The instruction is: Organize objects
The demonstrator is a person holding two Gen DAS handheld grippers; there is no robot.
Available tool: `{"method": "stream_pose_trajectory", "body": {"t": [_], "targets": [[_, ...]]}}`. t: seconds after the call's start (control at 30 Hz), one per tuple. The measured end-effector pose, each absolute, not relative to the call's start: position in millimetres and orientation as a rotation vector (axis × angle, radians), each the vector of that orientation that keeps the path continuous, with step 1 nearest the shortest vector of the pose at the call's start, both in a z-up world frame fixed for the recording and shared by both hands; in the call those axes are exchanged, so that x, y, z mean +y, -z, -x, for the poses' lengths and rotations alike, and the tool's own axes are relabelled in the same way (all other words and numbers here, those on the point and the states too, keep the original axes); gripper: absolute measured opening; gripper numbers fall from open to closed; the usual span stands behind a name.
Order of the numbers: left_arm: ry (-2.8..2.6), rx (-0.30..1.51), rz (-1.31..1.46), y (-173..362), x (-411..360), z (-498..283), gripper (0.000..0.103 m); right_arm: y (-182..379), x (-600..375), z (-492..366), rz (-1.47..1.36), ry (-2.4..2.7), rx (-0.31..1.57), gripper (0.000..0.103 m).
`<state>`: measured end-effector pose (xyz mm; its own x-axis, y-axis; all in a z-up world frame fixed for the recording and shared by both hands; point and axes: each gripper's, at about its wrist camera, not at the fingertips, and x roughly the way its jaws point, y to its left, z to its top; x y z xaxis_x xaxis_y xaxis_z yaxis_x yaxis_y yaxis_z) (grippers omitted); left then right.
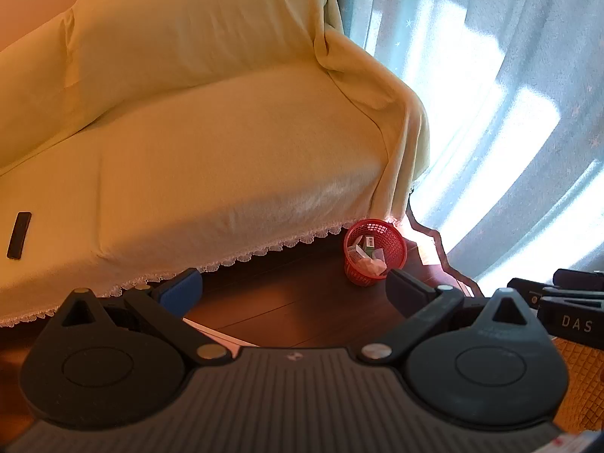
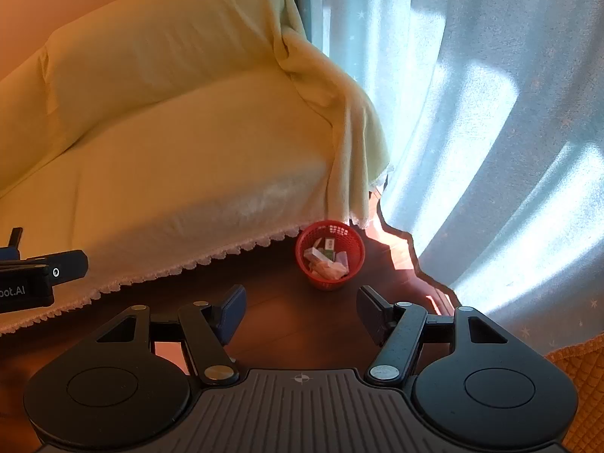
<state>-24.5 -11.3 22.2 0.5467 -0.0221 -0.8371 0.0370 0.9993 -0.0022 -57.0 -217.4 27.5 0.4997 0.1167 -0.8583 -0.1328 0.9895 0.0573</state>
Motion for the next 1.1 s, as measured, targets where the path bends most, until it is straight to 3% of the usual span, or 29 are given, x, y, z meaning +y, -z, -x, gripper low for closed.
{"method": "stream_pose_trajectory", "body": {"t": [1.1], "targets": [[0.027, 0.976, -0.010, -20.3, -16.2, 26.6, 0.102, -27.4, -222.0, 55.7, 0.014, -0.153, 1.038, 0.062]]}}
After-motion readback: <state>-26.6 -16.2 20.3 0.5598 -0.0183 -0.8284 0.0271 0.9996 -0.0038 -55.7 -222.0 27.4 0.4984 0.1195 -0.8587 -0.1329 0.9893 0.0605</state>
